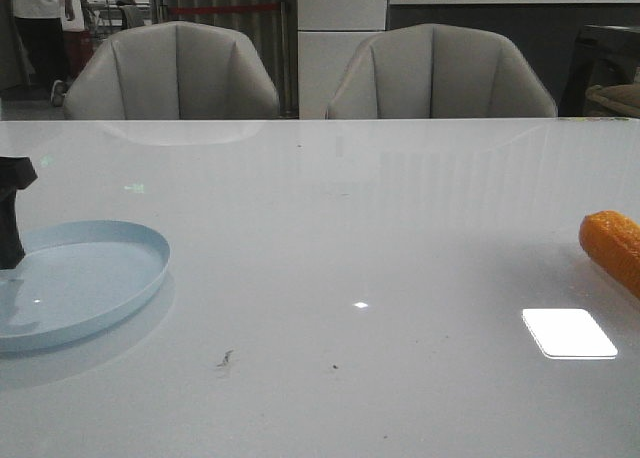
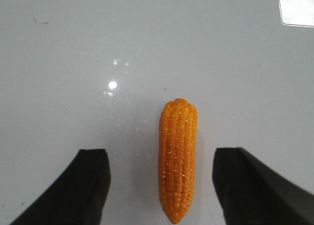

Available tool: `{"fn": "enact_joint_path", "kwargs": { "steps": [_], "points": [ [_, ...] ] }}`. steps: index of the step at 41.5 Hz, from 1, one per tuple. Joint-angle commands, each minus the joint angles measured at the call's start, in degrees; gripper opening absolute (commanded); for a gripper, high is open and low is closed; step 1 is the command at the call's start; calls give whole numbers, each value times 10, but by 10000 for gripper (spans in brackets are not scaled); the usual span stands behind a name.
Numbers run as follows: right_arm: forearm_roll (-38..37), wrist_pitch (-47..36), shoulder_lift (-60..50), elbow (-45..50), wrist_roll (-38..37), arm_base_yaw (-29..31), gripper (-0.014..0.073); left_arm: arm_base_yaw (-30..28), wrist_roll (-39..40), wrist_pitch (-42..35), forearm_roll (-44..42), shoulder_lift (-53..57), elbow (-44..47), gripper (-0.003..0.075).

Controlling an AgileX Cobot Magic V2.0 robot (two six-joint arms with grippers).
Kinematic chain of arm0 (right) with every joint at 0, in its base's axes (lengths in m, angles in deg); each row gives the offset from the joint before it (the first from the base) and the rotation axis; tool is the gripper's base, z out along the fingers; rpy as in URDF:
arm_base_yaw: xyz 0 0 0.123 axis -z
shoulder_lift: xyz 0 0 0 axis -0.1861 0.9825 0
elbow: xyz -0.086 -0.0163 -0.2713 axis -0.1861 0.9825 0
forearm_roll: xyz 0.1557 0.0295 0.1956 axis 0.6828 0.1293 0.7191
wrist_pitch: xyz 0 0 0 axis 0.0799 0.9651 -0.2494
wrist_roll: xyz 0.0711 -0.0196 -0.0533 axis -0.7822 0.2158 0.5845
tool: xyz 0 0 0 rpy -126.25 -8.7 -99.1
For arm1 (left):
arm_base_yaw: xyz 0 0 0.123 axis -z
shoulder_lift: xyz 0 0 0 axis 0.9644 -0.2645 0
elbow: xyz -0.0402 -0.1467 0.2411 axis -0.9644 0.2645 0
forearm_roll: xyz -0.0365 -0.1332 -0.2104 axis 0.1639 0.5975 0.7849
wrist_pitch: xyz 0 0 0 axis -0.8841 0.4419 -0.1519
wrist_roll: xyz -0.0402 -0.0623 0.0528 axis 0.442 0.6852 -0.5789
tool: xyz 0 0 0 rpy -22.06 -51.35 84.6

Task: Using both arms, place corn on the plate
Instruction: 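Grasp the rim of the light blue plate with the left gripper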

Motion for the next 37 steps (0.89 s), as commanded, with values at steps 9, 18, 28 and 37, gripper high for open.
{"fn": "enact_joint_path", "kwargs": {
  "steps": [9,18,28,37],
  "points": [
    [2,-34,-8,-21,1,3,552,0,0,-9,4,19,-17,470],
    [2,-34,-8,-21,1,3,552,0,0,-7,4,3,-17,438],
    [2,-34,-8,-21,1,3,552,0,0,-4,4,1,-17,152],
    [2,-34,-8,-21,1,3,552,0,0,2,4,1,-20,94]
  ]
}}
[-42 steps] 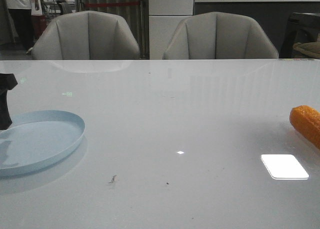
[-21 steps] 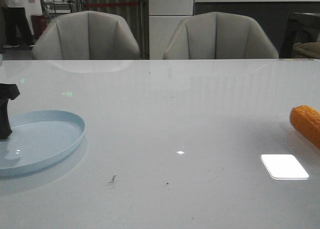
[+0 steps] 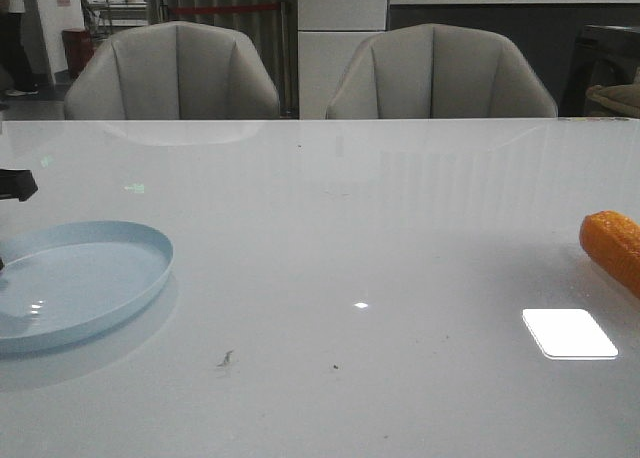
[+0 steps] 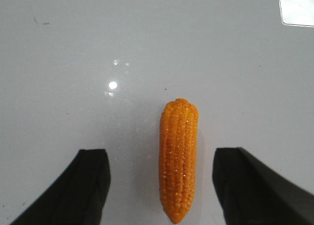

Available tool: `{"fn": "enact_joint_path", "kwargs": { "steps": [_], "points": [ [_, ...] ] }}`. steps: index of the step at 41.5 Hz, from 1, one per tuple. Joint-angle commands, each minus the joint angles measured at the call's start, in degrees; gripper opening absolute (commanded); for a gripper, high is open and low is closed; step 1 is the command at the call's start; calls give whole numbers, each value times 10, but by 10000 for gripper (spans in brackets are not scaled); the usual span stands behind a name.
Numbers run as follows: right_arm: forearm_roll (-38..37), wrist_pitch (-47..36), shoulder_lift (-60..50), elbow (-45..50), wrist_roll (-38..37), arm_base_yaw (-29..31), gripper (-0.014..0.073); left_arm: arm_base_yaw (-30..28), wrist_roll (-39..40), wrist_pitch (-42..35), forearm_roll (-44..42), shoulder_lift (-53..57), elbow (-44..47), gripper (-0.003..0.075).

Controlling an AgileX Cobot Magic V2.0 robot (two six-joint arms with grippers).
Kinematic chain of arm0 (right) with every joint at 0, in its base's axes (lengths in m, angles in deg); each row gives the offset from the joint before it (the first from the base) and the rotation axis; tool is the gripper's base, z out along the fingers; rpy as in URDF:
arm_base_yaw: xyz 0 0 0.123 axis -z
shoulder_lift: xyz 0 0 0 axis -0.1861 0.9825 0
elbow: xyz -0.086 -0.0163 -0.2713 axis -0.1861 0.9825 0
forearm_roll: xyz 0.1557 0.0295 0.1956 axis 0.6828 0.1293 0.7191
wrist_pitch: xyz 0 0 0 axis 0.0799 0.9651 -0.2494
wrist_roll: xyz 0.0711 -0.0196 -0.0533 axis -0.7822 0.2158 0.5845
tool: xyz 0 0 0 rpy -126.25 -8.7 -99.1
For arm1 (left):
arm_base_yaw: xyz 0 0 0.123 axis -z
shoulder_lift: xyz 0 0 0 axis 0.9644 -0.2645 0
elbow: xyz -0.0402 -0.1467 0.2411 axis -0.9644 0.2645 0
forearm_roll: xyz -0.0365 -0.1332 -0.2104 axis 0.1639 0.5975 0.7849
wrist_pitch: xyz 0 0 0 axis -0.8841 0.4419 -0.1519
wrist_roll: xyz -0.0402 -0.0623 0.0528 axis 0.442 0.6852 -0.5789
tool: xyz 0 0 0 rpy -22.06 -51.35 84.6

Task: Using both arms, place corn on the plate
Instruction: 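Grasp the rim of the light blue plate with the left gripper, then lift the plate with the left gripper and set it at table center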

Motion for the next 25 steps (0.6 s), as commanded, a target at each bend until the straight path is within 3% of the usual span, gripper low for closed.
{"fn": "enact_joint_path", "kwargs": {
  "steps": [1,25],
  "points": [
    [2,-34,-8,-21,1,3,552,1,0,7,6,21,-12,94],
    [2,-34,-8,-21,1,3,552,10,0,118,110,21,-165,94]
  ]
}}
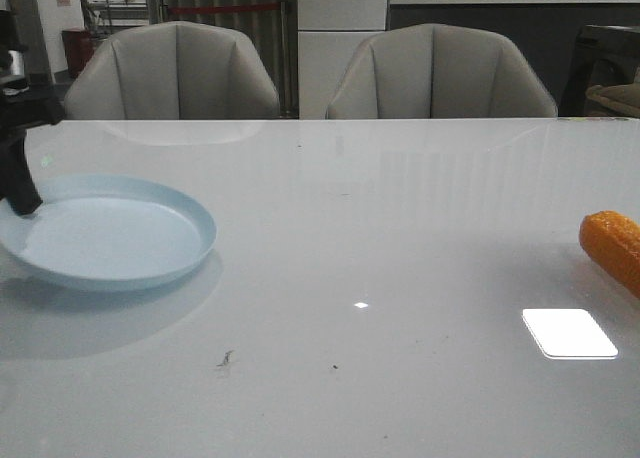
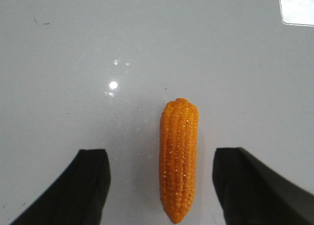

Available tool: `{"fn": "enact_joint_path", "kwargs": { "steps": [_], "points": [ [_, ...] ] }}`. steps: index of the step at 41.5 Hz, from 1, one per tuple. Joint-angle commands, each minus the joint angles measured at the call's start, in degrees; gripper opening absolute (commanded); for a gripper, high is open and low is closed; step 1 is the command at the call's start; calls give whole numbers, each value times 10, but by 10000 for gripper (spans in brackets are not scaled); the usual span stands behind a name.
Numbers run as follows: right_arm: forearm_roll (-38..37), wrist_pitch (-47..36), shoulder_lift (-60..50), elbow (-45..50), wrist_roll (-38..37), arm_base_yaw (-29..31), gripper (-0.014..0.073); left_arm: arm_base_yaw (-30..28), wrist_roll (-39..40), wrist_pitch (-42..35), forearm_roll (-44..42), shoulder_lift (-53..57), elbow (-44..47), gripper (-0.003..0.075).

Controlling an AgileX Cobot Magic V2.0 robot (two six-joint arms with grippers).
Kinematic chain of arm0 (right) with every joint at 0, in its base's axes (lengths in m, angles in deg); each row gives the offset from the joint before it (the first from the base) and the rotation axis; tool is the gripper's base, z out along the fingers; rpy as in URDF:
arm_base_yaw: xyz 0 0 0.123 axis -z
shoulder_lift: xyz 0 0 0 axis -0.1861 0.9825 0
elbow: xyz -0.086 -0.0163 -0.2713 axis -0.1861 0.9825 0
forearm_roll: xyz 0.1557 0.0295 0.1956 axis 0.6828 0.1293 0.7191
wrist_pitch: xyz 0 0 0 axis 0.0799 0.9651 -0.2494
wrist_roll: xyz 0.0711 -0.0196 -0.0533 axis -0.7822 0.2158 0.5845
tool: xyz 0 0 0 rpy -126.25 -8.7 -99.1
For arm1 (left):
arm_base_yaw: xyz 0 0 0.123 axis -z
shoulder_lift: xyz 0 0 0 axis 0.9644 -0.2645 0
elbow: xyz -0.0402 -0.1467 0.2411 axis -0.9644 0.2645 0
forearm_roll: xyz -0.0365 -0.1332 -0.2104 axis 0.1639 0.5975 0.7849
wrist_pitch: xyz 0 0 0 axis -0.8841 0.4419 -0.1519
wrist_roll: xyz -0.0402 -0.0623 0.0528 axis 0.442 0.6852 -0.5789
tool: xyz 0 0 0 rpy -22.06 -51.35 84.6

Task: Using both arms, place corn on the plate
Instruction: 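Lift the plate with the left gripper and set it at table center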

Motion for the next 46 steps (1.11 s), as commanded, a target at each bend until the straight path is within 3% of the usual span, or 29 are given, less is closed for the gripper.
{"fn": "enact_joint_path", "kwargs": {
  "steps": [1,12,28,46],
  "points": [
    [2,-34,-8,-21,3,3,552,11,0,18,43,28,-45,94],
    [2,-34,-8,-21,3,3,552,67,0,12,108,28,-102,95],
    [2,-34,-8,-21,3,3,552,161,1,-10,121,-7,-107,96],
    [2,-34,-8,-21,3,3,552,183,1,-21,133,-71,-107,111]
  ]
}}
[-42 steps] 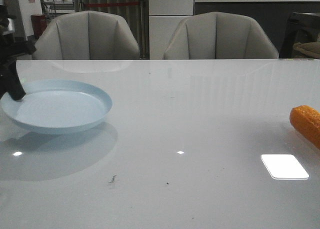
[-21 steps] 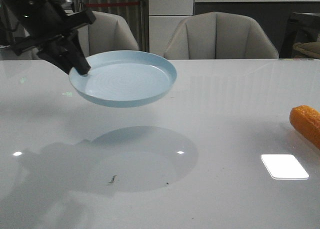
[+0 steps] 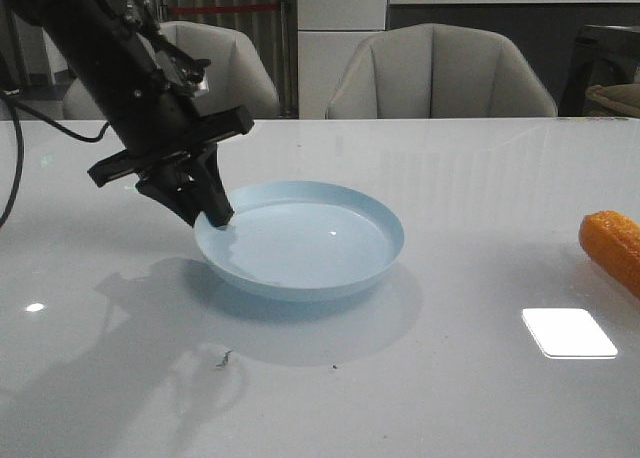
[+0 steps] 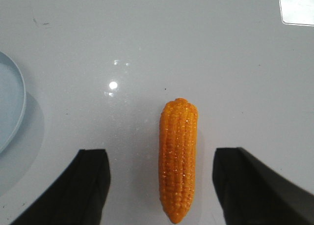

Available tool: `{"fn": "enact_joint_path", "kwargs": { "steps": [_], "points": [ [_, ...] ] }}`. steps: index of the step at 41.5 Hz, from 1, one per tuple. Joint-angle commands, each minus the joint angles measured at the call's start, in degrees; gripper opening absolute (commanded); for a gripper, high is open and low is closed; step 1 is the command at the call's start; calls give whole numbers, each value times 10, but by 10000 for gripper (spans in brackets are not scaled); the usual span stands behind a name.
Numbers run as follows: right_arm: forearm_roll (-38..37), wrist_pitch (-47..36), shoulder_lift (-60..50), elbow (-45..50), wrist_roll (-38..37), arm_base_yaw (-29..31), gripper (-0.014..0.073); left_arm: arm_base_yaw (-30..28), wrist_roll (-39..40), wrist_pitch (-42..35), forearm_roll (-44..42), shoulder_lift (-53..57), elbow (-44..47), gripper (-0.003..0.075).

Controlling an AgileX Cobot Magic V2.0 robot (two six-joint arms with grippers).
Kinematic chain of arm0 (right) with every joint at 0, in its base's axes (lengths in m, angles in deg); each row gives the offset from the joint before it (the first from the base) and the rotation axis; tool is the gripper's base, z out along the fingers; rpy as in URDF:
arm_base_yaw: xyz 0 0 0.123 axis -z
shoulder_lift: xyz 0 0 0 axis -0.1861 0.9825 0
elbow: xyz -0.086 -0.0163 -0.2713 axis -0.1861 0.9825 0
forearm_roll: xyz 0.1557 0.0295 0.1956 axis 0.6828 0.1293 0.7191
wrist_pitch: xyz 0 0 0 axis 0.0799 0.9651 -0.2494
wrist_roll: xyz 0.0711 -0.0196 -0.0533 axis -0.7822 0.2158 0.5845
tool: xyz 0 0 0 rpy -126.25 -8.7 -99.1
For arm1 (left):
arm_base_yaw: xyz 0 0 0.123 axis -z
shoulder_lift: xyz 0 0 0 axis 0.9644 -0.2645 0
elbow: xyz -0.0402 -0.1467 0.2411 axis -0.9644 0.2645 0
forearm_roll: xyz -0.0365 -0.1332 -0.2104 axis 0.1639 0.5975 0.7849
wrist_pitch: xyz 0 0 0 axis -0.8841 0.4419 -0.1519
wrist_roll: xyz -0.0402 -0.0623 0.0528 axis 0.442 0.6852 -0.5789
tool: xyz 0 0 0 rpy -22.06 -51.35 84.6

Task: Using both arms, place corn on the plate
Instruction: 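Lift the plate with the left gripper and set it at table center, then release the plate and withdraw the left gripper upward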

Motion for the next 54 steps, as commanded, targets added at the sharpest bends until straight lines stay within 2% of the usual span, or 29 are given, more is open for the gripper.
{"fn": "enact_joint_path", "kwargs": {
  "steps": [1,6,11,14,22,29,35,40,43,49,54],
  "points": [
    [2,-34,-8,-21,4,3,552,5,1,-2,27,25,-19,125],
    [2,-34,-8,-21,4,3,552,5,-4,-1,27,23,-19,237],
    [2,-34,-8,-21,4,3,552,5,-17,-2,27,23,-19,412],
    [2,-34,-8,-21,4,3,552,5,-17,-3,27,23,-19,470],
    [2,-33,-8,-21,4,3,552,4,-19,12,25,25,-38,474],
    [2,-33,-8,-21,4,3,552,4,-36,5,-6,31,-104,474],
    [2,-32,-8,-21,4,3,552,4,-48,-24,-85,66,-157,474],
    [2,-32,-8,-21,4,3,552,3,-28,-68,-173,123,-160,474],
    [2,-32,-8,-21,4,3,552,3,3,-88,-223,160,-152,474],
    [2,-31,-8,-21,4,3,552,-12,3,-133,-235,227,-99,474],
    [2,-25,-8,-21,4,3,552,-42,3,-200,-235,295,13,474]
  ]
}}
